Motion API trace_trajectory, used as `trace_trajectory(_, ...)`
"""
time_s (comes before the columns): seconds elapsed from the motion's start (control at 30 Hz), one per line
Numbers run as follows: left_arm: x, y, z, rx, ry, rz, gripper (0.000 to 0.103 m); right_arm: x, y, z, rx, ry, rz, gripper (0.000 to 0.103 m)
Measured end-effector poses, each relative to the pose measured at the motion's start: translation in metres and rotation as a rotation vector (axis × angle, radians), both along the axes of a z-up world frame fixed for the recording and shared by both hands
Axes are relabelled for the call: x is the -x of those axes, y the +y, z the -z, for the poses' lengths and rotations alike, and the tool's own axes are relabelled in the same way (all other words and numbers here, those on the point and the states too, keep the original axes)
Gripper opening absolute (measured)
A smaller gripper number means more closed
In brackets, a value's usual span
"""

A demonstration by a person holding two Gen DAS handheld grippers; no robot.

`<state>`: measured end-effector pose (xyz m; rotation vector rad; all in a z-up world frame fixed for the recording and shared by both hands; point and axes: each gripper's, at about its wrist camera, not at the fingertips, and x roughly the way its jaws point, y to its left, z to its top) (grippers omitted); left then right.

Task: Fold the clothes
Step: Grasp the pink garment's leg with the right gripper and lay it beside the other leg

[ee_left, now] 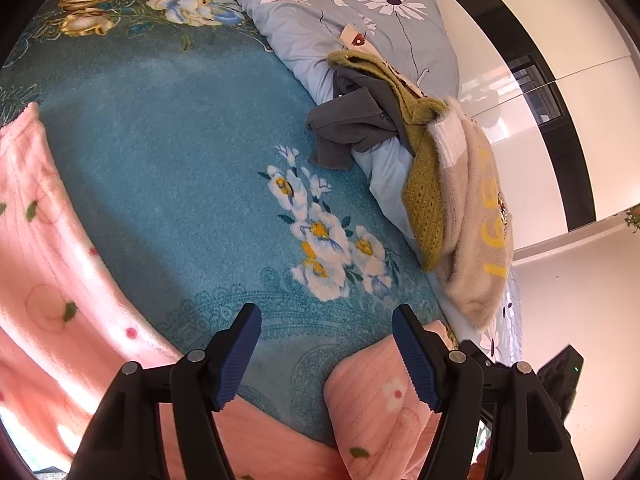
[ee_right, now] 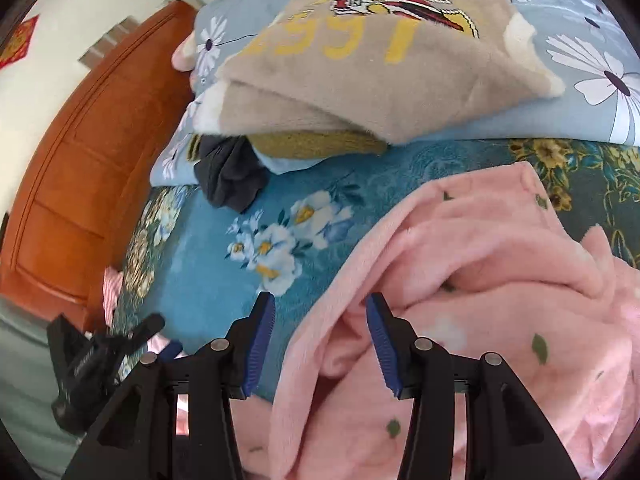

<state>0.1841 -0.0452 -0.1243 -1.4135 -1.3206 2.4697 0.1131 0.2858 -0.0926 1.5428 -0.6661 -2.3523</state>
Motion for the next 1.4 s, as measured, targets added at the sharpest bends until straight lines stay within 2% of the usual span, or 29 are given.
trace_trajectory(0.13,0.001,-0.002,0.004,-0.017,-0.008,-0.007,0.072,0.047,-0.002,0.029,-0.043,-0.112,0.113,0.048)
trace_trajectory(0.23,0.001,-0.004,0.008,-0.047,-0.012,-0.012,0.072,0.056,0.004,0.045,-0.076,-0.195,0.179,0.006)
trace_trajectory(0.33,0.001,-0.009,0.014,-0.110,-0.011,-0.017,0.072,0.045,0.013,0.036,-0.048,-0.172,0.218,0.005)
trace_trajectory(0.37,0.000,-0.012,0.016,-0.142,-0.010,-0.027,0.072,0.042,0.012,0.026,-0.054,-0.141,0.217,0.005)
trace_trajectory(0.43,-0.009,-0.032,0.011,-0.150,0.014,-0.073,0.072,0.040,0.001,-0.009,-0.089,-0.036,0.191,0.005)
trace_trajectory(0.5,-0.017,-0.052,0.006,-0.158,0.039,-0.118,0.072,0.040,-0.025,-0.051,-0.122,0.108,0.133,0.005)
trace_trajectory(0.6,-0.031,-0.082,-0.002,-0.170,0.075,-0.187,0.072,0.032,-0.092,-0.118,-0.148,0.384,-0.043,0.005)
trace_trajectory(0.63,-0.035,-0.092,-0.004,-0.172,0.087,-0.211,0.072,0.027,-0.122,-0.131,-0.151,0.454,-0.131,0.005)
trace_trajectory(0.7,-0.051,-0.123,0.000,-0.132,0.072,-0.274,0.072,0.016,-0.182,-0.130,-0.161,0.500,-0.307,0.005)
trace_trajectory(0.77,-0.069,-0.153,0.009,-0.109,0.042,-0.341,0.072,0.009,-0.236,-0.103,-0.199,0.456,-0.465,0.005)
trace_trajectory(0.83,-0.084,-0.172,0.026,-0.128,-0.003,-0.372,0.072,0.003,-0.280,-0.060,-0.251,0.358,-0.613,0.006)
trace_trajectory(0.93,-0.094,-0.186,0.049,-0.133,-0.070,-0.363,0.072,-0.009,-0.320,0.008,-0.350,0.186,-0.746,0.006)
trace_trajectory(1.0,-0.092,-0.189,0.057,-0.130,-0.082,-0.343,0.072,-0.017,-0.330,0.035,-0.367,0.123,-0.791,0.007)
trace_trajectory(1.03,-0.091,-0.190,0.061,-0.129,-0.088,-0.333,0.072,-0.019,-0.330,0.037,-0.344,0.115,-0.798,0.012)
trace_trajectory(1.07,-0.086,-0.190,0.063,-0.137,-0.089,-0.322,0.072,-0.020,-0.327,0.036,-0.321,0.112,-0.800,0.024)
trace_trajectory(1.13,-0.073,-0.189,0.067,-0.164,-0.075,-0.294,0.072,-0.020,-0.314,0.024,-0.281,0.128,-0.783,0.039)
trace_trajectory(1.27,-0.036,-0.194,0.076,-0.148,-0.093,-0.245,0.072,-0.017,-0.282,-0.001,-0.279,0.165,-0.709,0.042)
trace_trajectory(1.4,-0.002,-0.210,0.086,-0.116,-0.125,-0.250,0.072,-0.021,-0.220,-0.014,-0.304,0.166,-0.562,0.042)
